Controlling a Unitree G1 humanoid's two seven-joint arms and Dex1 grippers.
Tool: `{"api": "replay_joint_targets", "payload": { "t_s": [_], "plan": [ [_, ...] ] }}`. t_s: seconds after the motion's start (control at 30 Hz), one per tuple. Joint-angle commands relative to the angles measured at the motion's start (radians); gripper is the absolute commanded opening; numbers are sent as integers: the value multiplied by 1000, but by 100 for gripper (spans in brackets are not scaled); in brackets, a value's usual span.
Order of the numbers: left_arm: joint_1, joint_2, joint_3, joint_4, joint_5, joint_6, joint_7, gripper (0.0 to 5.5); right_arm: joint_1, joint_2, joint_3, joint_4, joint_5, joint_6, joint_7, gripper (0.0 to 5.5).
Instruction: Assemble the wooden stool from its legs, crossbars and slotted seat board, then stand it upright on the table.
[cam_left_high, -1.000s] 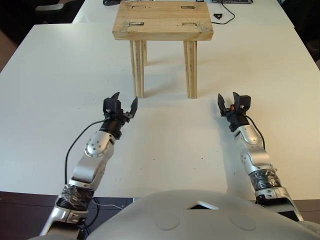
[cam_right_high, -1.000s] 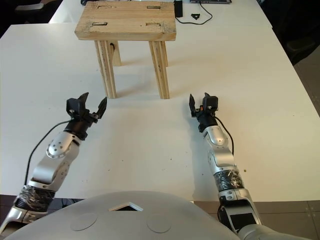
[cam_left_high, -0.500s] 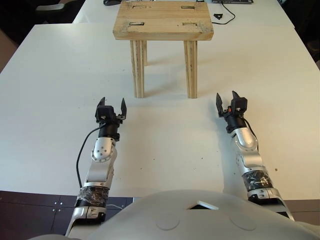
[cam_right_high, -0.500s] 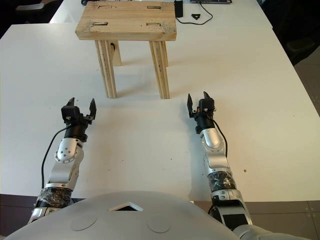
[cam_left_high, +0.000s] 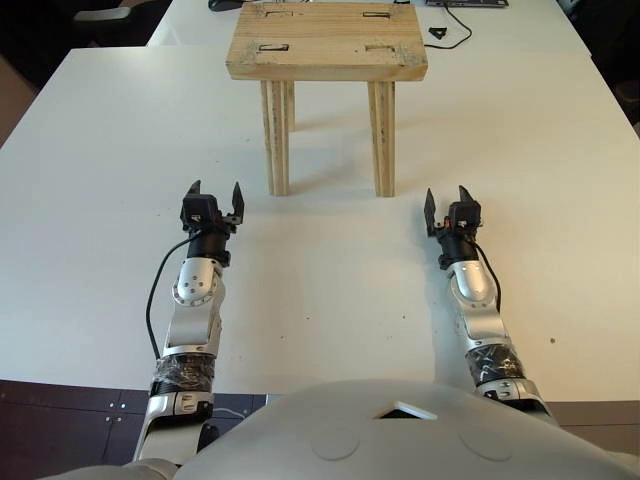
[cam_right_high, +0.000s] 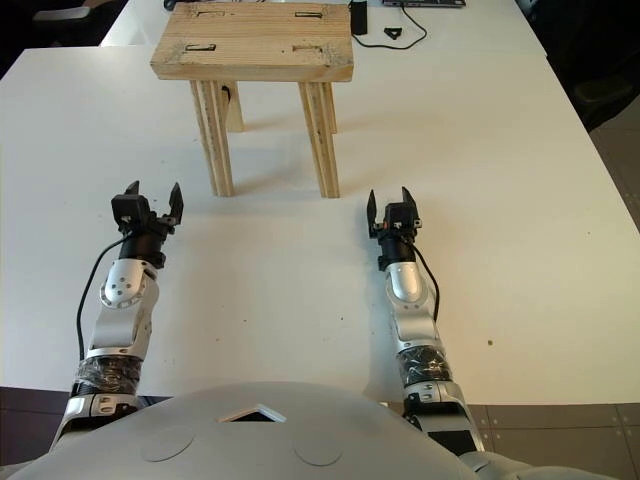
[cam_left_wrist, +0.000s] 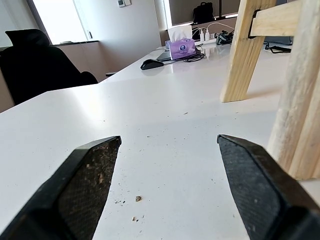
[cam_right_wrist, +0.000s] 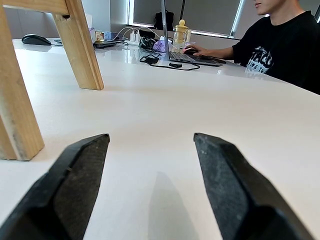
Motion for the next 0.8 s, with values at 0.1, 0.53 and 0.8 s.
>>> {"api": "replay_joint_targets", "payload": {
  "t_s": [0.1, 0.53, 0.8],
  "plan": [
    [-21, 0, 6, -1, 10, 27, -33, 357, -30, -11, -25, 34, -5, -2, 4, 312],
    [30, -53, 8, 48, 57, -62, -8, 357, -82, -26, -36, 103, -16, -13, 38, 312],
    [12, -102, -24, 82, 136, -109, 48, 357, -151, -44, -71, 171, -1, 16, 42, 312]
  ]
}}
